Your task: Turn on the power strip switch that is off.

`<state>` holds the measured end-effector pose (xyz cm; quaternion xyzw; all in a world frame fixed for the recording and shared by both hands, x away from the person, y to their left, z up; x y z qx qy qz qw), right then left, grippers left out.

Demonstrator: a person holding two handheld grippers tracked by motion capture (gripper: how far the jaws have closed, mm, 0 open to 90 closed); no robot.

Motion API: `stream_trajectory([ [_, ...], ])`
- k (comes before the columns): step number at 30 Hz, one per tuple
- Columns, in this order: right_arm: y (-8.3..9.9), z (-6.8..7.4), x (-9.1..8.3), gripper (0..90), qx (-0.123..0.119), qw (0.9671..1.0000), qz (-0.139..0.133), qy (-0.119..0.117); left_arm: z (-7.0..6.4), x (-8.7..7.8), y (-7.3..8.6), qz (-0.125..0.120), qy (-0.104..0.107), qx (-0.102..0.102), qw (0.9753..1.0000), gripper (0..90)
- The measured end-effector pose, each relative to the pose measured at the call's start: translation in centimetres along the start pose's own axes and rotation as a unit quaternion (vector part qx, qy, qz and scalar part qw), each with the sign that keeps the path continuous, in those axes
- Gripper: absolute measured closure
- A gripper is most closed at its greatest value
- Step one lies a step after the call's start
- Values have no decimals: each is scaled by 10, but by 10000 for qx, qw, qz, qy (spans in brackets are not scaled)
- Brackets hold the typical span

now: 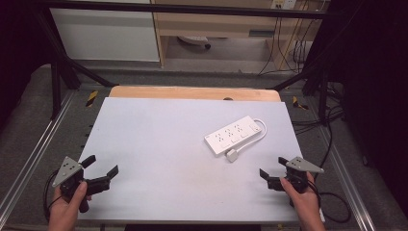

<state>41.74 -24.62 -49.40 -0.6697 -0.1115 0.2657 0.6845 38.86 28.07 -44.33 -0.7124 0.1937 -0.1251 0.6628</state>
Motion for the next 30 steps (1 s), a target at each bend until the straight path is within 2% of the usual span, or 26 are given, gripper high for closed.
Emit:
stream_trajectory([
  [5, 0, -2, 0, 62, 12, 10000, -22, 53, -2, 2, 2, 63, 42, -8, 10000, 55],
  [14, -7, 4, -1, 55, 20, 9999, -147, -21, -3, 5, 7, 168, 39, -4, 9999, 56],
  [30, -36, 17, -6, 39, 78, 9980, -621, -111, -6, 7, 8, 210, 59, -18, 9998, 53],
])
Point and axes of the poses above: each handheld gripper's, and its own axes: x roughly forward along the jaws, y roughly out of its underside, z roughly to its left, the point moved 10 cm from there along x, roughly forward along the jaws, and after that the axes turned 15 degrees about -z, right-handed, at the moved point
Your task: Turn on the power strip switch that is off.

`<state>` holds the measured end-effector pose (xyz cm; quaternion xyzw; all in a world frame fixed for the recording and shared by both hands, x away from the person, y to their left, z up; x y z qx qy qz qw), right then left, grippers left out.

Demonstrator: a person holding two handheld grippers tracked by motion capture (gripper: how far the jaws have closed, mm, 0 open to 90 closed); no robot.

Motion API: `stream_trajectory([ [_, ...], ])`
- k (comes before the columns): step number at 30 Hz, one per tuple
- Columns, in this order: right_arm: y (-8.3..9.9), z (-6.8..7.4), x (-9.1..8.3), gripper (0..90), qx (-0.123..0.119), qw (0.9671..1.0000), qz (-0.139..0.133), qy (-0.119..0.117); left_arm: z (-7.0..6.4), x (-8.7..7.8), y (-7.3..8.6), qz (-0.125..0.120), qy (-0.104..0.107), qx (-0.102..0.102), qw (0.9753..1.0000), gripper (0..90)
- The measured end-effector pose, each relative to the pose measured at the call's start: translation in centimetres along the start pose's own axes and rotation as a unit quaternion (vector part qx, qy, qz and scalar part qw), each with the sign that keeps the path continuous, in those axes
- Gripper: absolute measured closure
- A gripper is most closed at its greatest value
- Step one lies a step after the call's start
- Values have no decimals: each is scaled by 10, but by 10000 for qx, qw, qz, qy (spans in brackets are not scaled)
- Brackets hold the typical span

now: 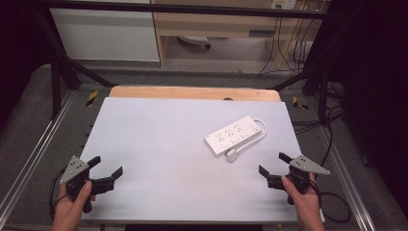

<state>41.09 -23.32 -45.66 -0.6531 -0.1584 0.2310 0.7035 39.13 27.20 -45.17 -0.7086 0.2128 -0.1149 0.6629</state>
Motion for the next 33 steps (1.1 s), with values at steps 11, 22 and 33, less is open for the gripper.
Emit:
stream_trajectory([
  [11, -25, 3, 1, 33, 27, 9999, -119, 39, -1, 1, 3, 65, -9, 13, 10000, 53],
  [22, -38, 3, 8, 37, -16, 10000, -56, 18, -1, 1, 1, 16, 38, 27, 10000, 53],
  [33, -50, 7, 18, 41, -78, 9999, -109, -50, -1, 1, 2, 55, 28, 22, 10000, 53],
])
Point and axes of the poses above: each handheld gripper's, and its own axes: x roughly forward along the jaws, y roughly out of its underside, z roughly to its left, the point moved 10 cm from there along x, roughly forward along the jaws, and after that the axes turned 15 degrees about -z, right-handed, at the moved point
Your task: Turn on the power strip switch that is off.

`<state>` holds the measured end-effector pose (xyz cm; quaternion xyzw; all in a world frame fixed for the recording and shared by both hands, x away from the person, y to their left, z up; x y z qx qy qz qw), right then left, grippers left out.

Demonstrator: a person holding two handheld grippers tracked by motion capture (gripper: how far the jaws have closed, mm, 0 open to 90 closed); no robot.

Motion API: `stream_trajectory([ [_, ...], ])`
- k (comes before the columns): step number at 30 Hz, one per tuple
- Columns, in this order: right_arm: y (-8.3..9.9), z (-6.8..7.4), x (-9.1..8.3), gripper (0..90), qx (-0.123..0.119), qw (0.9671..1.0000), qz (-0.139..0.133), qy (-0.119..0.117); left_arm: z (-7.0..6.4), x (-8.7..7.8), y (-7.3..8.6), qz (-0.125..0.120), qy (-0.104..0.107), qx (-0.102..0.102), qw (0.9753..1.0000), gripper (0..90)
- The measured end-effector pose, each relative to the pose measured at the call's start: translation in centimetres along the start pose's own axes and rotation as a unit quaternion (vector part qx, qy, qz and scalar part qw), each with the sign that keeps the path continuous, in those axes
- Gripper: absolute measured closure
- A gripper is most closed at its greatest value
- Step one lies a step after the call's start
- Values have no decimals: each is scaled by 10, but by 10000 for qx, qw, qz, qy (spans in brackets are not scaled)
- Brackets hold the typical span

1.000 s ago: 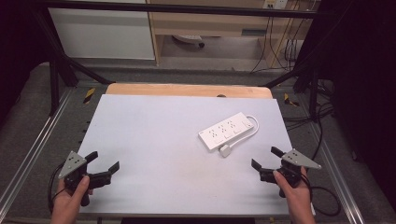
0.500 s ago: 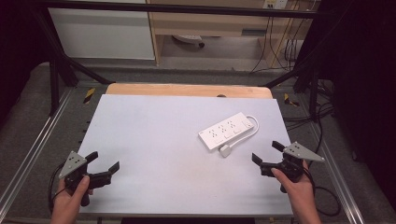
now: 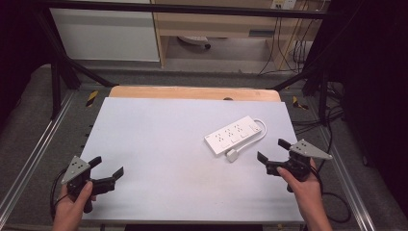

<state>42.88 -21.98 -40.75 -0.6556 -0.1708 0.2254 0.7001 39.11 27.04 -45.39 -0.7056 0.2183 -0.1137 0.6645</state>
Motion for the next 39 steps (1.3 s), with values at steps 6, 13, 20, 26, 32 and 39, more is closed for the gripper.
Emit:
stream_trajectory([
  [6, -7, 0, 5, 73, -15, 10000, -50, 37, -2, 0, 0, 15, 62, 19, 10000, 53],
  [13, -17, -1, 12, 144, -25, 9999, -131, 40, -2, 1, 1, 28, 49, -5, 10000, 54],
  [20, -31, 3, 18, 245, 41, 9994, -338, -34, -3, 2, 2, 61, 75, 24, 9999, 54],
  [26, -36, -2, 25, 374, -86, 9994, -327, 0, -4, 1, 1, 47, 103, 32, 9999, 54],
  [32, -39, -5, 33, 516, -137, 9994, -304, 111, -5, 2, 1, 46, 127, 14, 9999, 54],
  [39, -44, -6, 43, 652, -229, 9988, -412, 141, -5, 2, 3, 85, 120, 36, 9999, 54],
])
Point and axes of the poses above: each handheld gripper's, and its own axes: x roughly forward along the jaws, y roughly out of its underside, z roughly to its left, the point moved 10 cm from there along x, roughly forward along the jaws, and after that the axes turned 15 degrees about -z, right-handed, at the moved point
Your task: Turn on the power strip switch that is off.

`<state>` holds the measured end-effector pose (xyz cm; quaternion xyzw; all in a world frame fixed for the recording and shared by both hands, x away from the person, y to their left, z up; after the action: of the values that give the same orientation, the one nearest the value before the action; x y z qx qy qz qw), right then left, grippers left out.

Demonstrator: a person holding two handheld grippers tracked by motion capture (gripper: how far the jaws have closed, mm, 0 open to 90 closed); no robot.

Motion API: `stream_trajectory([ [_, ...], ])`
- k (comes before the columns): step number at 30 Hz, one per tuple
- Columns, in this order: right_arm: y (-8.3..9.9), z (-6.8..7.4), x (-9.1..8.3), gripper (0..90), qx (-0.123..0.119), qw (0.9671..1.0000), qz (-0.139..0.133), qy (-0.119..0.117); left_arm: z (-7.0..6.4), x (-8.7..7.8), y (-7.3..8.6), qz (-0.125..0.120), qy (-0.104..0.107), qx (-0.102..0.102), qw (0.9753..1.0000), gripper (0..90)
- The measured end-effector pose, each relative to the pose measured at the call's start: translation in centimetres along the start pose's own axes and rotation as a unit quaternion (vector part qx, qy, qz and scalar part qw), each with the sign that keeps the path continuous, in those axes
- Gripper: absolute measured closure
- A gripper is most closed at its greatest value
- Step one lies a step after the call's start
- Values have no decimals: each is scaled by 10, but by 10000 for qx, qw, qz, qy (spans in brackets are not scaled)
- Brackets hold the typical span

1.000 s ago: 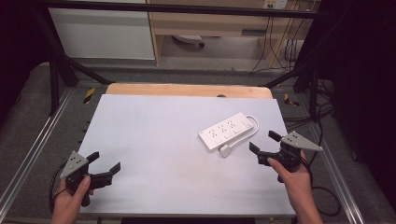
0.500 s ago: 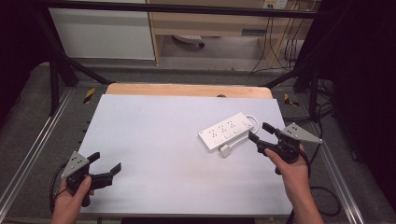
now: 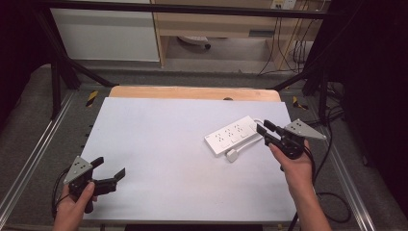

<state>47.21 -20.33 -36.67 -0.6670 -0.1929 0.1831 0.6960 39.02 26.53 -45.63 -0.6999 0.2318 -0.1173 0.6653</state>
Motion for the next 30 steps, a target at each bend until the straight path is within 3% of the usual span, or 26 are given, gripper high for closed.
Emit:
stream_trajectory([
  [15, 3, 6, 22, 842, -130, 9996, -245, 30, 0, 0, 1, 18, -11, 14, 10000, 55],
  [30, 19, 16, 42, 900, -197, 9997, -118, -107, 1, 0, 3, 77, -16, 37, 10000, 55],
])
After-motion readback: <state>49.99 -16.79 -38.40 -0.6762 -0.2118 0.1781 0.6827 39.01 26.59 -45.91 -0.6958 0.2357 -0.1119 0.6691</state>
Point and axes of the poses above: each handheld gripper's, and its own axes: x roughly forward along the jaws, y roughly out of its underside, z roughly to its left, the point moved 10 cm from there along x, roughly forward along the jaws, and after that the axes turned 15 degrees about -z, right-handed, at the moved point
